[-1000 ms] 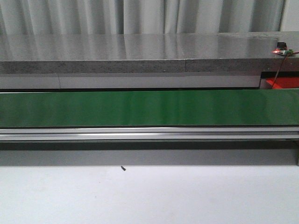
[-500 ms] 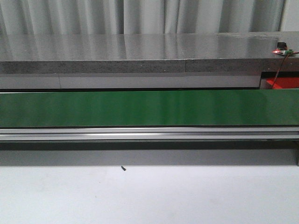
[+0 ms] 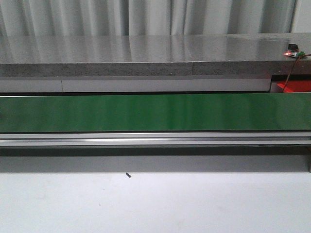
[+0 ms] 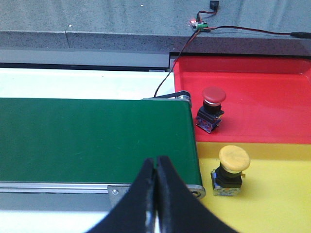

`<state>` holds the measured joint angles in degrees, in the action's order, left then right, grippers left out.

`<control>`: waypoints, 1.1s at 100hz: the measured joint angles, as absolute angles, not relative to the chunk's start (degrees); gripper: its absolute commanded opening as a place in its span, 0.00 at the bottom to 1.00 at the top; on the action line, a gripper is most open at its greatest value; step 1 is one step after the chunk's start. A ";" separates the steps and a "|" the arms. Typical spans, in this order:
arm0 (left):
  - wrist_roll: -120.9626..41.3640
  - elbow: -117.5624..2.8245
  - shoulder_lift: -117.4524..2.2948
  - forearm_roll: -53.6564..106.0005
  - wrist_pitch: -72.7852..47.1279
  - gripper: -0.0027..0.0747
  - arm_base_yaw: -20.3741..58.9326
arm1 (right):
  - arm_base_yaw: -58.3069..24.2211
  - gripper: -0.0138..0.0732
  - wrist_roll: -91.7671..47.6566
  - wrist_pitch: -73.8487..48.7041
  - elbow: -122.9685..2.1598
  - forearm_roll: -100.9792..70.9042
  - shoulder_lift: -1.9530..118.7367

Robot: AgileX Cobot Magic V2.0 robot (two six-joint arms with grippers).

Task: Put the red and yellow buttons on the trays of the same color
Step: 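Set the yellow button on the green belt and open the left gripper, then grasp a red push-button with the left gripper and carry it over the belt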

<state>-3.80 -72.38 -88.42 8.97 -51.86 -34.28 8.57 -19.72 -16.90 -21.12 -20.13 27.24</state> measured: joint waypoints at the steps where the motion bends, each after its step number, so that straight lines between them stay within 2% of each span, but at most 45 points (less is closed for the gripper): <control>1: -3.58 -72.38 -88.77 8.69 -51.97 0.77 -34.30 | 8.57 0.08 -19.72 -16.90 -21.12 -20.13 27.24; 38: -2.51 -72.38 -98.31 4.30 -49.71 0.77 -35.39 | 8.57 0.08 -19.72 -16.90 -21.12 -20.13 27.24; 95: -2.39 -72.38 -107.02 4.09 -36.18 0.77 -35.39 | 8.57 0.08 -19.72 -16.90 -21.12 -20.13 27.24; 102: -2.39 -72.38 -107.72 4.09 -34.48 0.75 -35.39 | 8.57 0.08 -19.72 -16.90 -21.12 -20.13 27.24; 110: -2.39 -72.51 -108.57 4.09 -33.12 0.67 -35.39 | 8.57 0.08 -19.72 -16.90 -21.12 -20.13 27.24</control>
